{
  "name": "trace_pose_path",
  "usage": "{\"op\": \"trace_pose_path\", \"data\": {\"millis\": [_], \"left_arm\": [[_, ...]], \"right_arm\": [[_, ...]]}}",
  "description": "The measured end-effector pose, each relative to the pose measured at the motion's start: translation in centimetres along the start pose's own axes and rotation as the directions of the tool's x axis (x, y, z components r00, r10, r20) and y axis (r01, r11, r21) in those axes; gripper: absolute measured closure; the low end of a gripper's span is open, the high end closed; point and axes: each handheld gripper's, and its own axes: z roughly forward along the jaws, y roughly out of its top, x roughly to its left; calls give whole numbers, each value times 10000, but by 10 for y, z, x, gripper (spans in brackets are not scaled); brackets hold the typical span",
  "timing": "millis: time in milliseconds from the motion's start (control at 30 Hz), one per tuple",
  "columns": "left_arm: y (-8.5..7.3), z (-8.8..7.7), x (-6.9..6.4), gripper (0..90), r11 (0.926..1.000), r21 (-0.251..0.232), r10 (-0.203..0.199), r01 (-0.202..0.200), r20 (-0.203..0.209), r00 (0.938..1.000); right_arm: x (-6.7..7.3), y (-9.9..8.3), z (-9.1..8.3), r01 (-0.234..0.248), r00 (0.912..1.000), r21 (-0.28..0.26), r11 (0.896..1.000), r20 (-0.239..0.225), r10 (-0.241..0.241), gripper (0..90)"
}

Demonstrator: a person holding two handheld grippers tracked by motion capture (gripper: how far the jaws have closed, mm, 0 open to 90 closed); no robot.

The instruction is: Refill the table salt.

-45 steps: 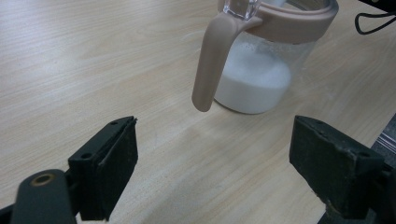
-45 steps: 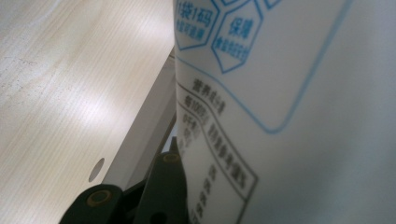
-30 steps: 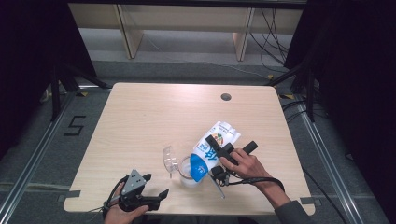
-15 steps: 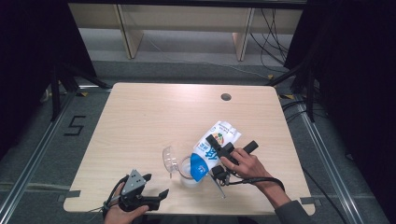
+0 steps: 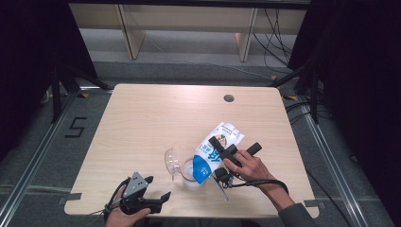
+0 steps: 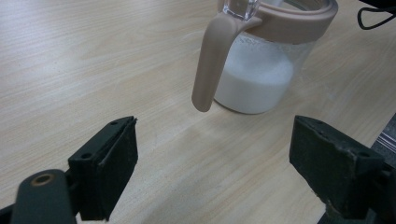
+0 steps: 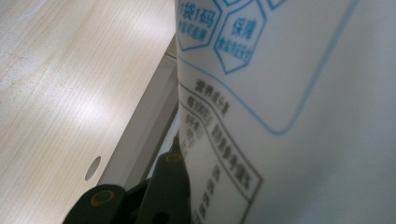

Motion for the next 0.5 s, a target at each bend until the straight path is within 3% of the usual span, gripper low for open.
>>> {"op": "trace_pose_path", "data": {"millis": [500], "left_arm": [[0,0,0,150,10000,-10,5,-5,20,10000]], "right_arm": [[0,0,0,-7,10000,12,10000,-23,7,778]]}}
